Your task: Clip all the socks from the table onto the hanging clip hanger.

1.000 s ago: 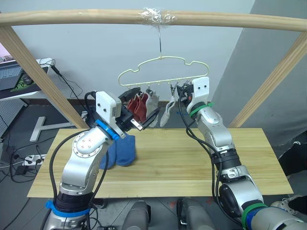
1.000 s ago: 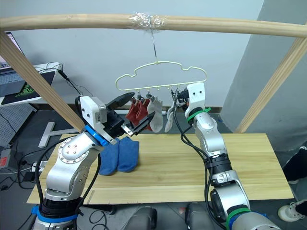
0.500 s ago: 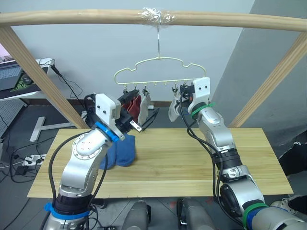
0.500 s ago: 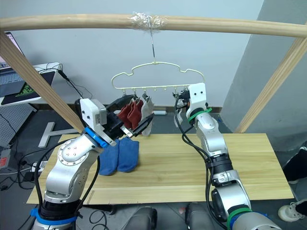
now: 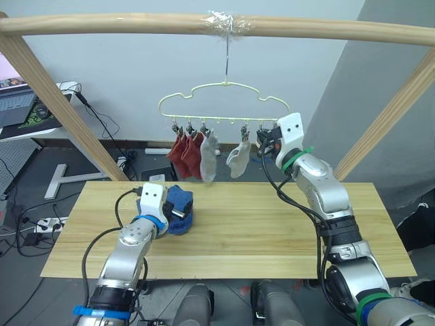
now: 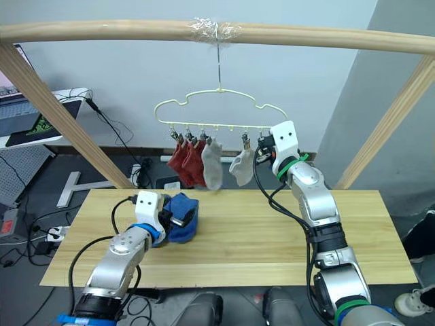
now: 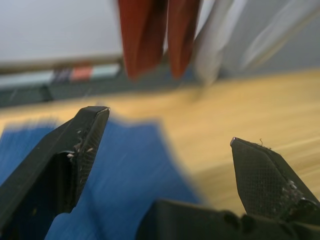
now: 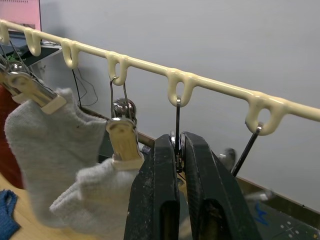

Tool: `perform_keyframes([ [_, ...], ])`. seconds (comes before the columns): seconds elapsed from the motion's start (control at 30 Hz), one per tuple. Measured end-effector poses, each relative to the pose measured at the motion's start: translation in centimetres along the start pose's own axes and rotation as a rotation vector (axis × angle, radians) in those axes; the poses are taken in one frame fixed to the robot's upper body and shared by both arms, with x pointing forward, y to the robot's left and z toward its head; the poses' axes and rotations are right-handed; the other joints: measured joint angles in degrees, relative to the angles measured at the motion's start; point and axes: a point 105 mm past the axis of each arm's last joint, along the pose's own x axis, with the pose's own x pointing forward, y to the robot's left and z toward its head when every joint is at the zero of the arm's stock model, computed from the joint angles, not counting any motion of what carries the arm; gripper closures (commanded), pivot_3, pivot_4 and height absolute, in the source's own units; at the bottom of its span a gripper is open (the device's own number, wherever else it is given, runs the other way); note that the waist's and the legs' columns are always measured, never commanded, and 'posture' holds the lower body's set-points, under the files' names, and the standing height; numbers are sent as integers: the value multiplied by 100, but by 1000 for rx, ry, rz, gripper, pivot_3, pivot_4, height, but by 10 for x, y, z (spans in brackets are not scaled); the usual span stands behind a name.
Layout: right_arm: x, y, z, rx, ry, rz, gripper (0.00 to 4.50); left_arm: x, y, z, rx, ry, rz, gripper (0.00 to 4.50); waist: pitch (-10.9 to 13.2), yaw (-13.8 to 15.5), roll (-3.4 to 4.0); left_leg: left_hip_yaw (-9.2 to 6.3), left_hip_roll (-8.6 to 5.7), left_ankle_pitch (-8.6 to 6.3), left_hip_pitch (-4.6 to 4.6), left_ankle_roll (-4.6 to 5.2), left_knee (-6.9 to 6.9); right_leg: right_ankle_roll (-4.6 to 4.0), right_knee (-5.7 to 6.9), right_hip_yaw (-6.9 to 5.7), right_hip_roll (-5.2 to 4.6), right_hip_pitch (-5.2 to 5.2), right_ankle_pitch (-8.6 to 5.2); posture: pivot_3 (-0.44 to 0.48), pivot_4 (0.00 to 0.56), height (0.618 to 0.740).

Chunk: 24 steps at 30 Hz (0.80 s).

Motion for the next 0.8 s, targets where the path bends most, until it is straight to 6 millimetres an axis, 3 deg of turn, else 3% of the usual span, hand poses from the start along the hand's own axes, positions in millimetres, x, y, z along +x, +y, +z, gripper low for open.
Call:
perform_keyframes([
  [0.27,-3,2,0,13,16,-3,4481,23,0,-16,-94,54,44,0,0,-7,-1,-8,-5,0,-7,0,1,0,-2,-4,-11,0,1,70,224,740],
  [0.37,-4,2,0,15,22,-6,4481,33,-8,-23,-102,80,1,0,0,-13,-1,-7,-6,0,-9,-1,2,0,-3,-19,-11,0,1,62,224,740],
  [0.57,-5,1,2,17,24,-13,4481,39,-9,-26,-97,112,-17,0,0,-54,-1,-11,-5,0,-4,0,1,0,-1,-28,-11,3,0,56,226,740],
  [0.67,-6,1,2,19,26,-14,4500,38,-15,-28,-100,125,-68,606,0,-70,-1,-14,-5,0,3,0,1,1,-2,-31,-11,13,0,56,226,740],
  [0.8,-7,-1,2,17,31,-11,4500,31,-26,-31,-89,128,-134,1749,-1,-92,1,-14,-6,0,11,0,0,5,-2,-24,-13,19,-2,53,220,740],
])
